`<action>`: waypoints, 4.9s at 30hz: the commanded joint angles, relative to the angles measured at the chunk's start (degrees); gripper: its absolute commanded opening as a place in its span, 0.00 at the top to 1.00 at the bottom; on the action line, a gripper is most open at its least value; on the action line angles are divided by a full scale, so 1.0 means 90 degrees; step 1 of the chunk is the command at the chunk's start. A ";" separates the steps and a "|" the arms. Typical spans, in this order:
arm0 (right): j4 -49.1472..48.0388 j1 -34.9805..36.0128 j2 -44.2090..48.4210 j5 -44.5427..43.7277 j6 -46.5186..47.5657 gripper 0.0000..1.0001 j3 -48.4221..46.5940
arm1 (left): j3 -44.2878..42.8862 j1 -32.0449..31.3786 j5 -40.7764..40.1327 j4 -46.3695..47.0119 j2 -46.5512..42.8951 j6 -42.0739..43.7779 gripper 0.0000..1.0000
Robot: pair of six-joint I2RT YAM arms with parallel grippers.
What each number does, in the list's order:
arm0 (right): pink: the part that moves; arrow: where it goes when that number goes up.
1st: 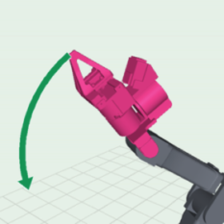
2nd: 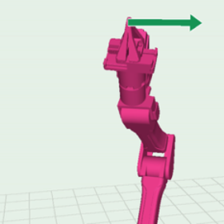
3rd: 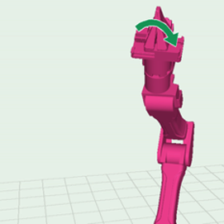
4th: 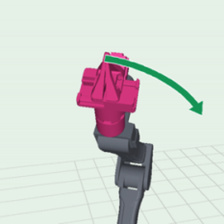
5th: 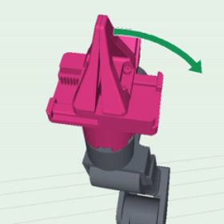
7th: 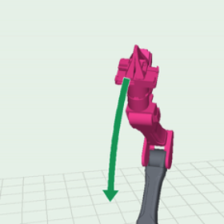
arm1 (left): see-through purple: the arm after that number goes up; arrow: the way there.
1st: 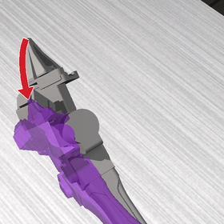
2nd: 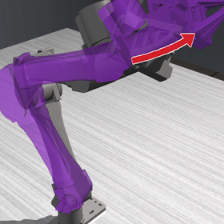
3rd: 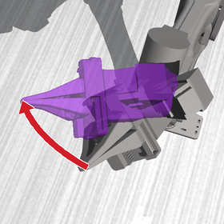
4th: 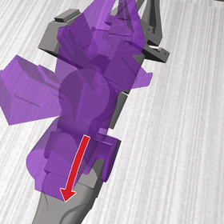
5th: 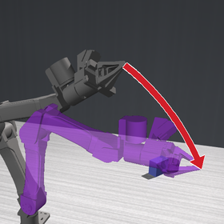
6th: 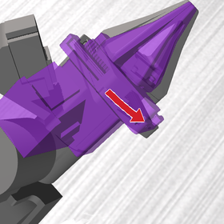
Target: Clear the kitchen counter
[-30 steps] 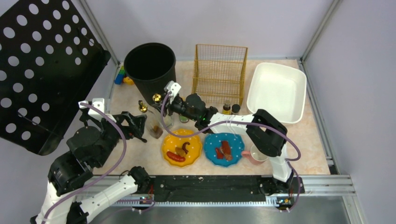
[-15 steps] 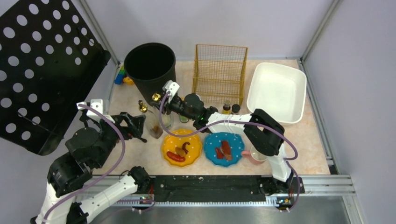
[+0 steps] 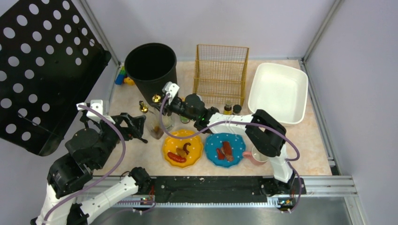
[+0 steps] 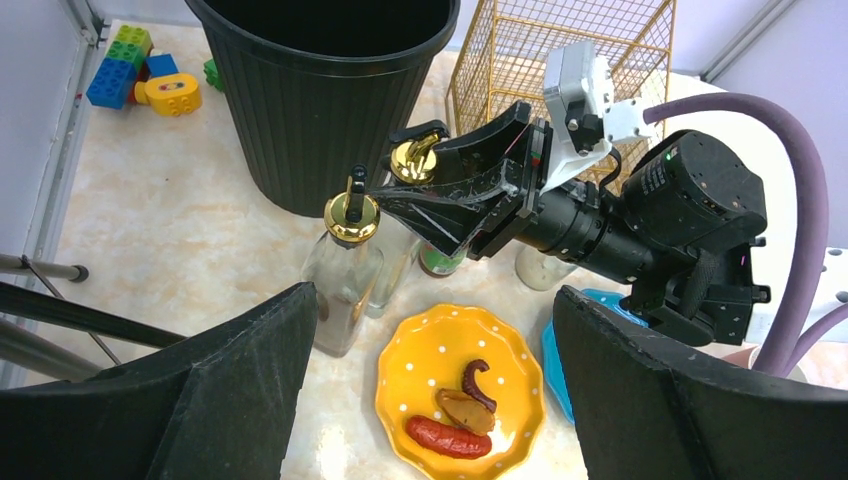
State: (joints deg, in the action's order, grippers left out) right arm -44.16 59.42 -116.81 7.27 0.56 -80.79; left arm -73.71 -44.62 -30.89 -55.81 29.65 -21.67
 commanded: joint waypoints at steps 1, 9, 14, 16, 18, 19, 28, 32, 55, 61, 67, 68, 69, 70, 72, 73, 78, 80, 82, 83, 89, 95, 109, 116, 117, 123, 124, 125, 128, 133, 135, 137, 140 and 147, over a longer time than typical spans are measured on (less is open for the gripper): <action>-0.0176 0.0084 0.0653 0.0110 0.0295 1.00 -0.0486 | -0.0012 0.0007 -0.0057 0.0229 -0.0139 0.0112 0.08; -0.0335 0.0086 0.1025 0.0026 0.0173 1.00 -0.0480 | -0.0089 0.0007 0.0054 0.0328 -0.0146 0.0190 0.08; -0.0433 0.0084 0.1131 -0.0078 0.0055 1.00 -0.0644 | -0.0104 0.0007 0.0053 0.0344 -0.0145 0.0211 0.08; -0.0429 0.0084 0.1161 -0.0168 -0.0004 1.00 -0.0764 | -0.0112 0.0007 0.0059 0.0342 -0.0145 0.0211 0.08; -0.0385 0.0081 0.1227 -0.0271 -0.0009 1.00 -0.0888 | -0.0132 0.0002 0.0073 0.0332 -0.0147 0.0202 0.08; -0.0341 0.0084 0.1272 -0.0308 0.0028 1.00 -0.0943 | -0.0145 0.0006 0.0082 0.0330 -0.0159 0.0194 0.08; 0.1328 0.0039 0.1782 -0.0568 0.0400 1.00 -0.2038 | -0.0211 0.0007 0.0034 0.0345 -0.0183 0.0239 0.08; 0.2016 -0.0034 0.2158 -0.0930 0.0452 1.00 -0.2350 | -0.0223 0.0007 0.0023 0.0409 -0.0206 0.0245 0.08; 0.4343 -0.2171 0.2014 -0.2105 0.0809 1.00 -0.4855 | 0.0120 0.0007 0.0373 0.1054 0.0068 0.0370 0.08; 0.3964 -0.2469 0.1067 -0.2428 0.0989 1.00 -0.5547 | 0.0119 0.0007 0.0259 0.1074 0.0158 0.0490 0.08; 0.3071 -0.2543 0.0291 -0.2448 0.1189 1.00 -0.5740 | 0.0237 0.0007 0.0269 0.1127 0.0188 0.0578 0.08; 0.3054 -0.2540 0.0131 -0.2431 0.1241 1.00 -0.5862 | 0.0267 0.0007 0.0270 0.1135 0.0179 0.0589 0.08; 0.3050 -0.2548 -0.0024 -0.2441 0.1280 1.00 -0.6031 | 0.0307 0.0007 0.0293 0.1145 0.0182 0.0605 0.08; 0.3064 -0.2555 -0.0181 -0.2440 0.1301 1.00 -0.6187 | 0.0349 0.0007 0.0327 0.1160 0.0168 0.0618 0.08; 0.2988 -0.2585 -0.0403 -0.2437 0.1315 1.00 -0.6407 | 0.0430 0.0007 0.0402 0.1220 0.0162 0.0644 0.08; 0.2904 -0.2604 -0.0489 -0.2434 0.1310 1.00 -0.6431 | 0.0461 0.0007 0.0434 0.1242 0.0156 0.0657 0.08; 0.2616 -0.2701 -0.0668 -0.2428 0.1278 1.00 -0.6442 | 0.0533 0.0007 0.0518 0.1298 0.0196 0.0735 0.08; 0.2555 -0.2732 -0.0708 -0.2423 0.1276 1.00 -0.6442 | 0.0551 0.0007 0.0573 0.1317 0.0188 0.0753 0.08; 0.2505 -0.2747 -0.0756 -0.2449 0.1246 1.00 -0.6438 | 0.0580 0.0007 0.0605 0.1340 0.0160 0.0765 0.08; 0.2484 -0.2761 -0.0768 -0.2467 0.1204 1.00 -0.6437 | 0.0602 0.0007 0.0610 0.1354 0.0153 0.0776 0.08; 0.2152 -0.2761 -0.0883 -0.2611 0.1025 1.00 -0.6086 | 0.0644 0.0007 0.0657 0.1406 0.0089 0.0741 0.08; 0.1877 -0.2762 -0.0917 -0.2743 0.0769 1.00 -0.5652 | 0.0688 0.0007 0.0647 0.1405 0.0036 0.0727 0.07; 0.1323 -0.2759 -0.0885 -0.2949 0.0407 1.00 -0.4310 | 0.0690 0.0007 0.0698 0.1372 -0.0025 0.0690 0.07; 0.1192 -0.2750 -0.0976 -0.3184 0.0116 1.00 -0.3849 | 0.0674 0.0007 0.0701 0.1339 -0.0059 0.0660 0.07; 0.1222 -0.2759 -0.1009 -0.3220 0.0085 1.00 -0.3843 | 0.0674 0.0007 0.0706 0.1338 -0.0063 0.0655 0.07; 0.1460 -0.2755 -0.1206 -0.3401 -0.0108 1.00 -0.3840 | 0.0654 0.0004 0.0716 0.1323 -0.0084 0.0650 0.07; 0.1537 -0.2757 -0.1236 -0.3400 -0.0209 1.00 -0.3871 | 0.0653 0.0006 0.0722 0.1322 -0.0081 0.0650 0.07; 0.1612 -0.2753 -0.1279 -0.3393 -0.0276 1.00 -0.3919 | 0.0649 0.0007 0.0727 0.1319 -0.0070 0.0650 0.07; 0.1932 -0.2751 -0.1436 -0.3429 -0.0396 1.00 -0.4095 | 0.0632 0.0007 0.0704 0.1300 -0.0030 0.0645 0.07; 0.2097 -0.2755 -0.1552 -0.3483 -0.0437 0.96 -0.4061 | 0.0623 0.0007 0.0739 0.1323 -0.0038 0.0631 0.07; 0.2099 -0.2747 -0.1552 -0.3462 -0.0436 0.92 -0.4002 | 0.0605 0.0007 0.0732 0.1315 -0.0024 0.0647 0.07; 0.2097 -0.2753 -0.1559 -0.3435 -0.0437 0.86 -0.3945 | 0.0588 0.0007 0.0728 0.1308 0.0009 0.0657 0.07; 0.2090 -0.2745 -0.1530 -0.3371 -0.0435 0.65 -0.3891 | 0.0566 0.0007 0.0737 0.1289 0.0043 0.0650 0.07; 0.1824 -0.2579 -0.1228 -0.3447 -0.0182 0.29 -0.3738 | 0.0526 0.0002 0.0818 0.1299 0.0020 0.0621 0.07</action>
State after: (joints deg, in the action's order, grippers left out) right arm -24.67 34.89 -130.78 -23.68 -1.93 -114.08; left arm -67.70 -44.62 -24.40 -46.30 29.41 -15.55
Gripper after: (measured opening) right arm 0.669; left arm 0.929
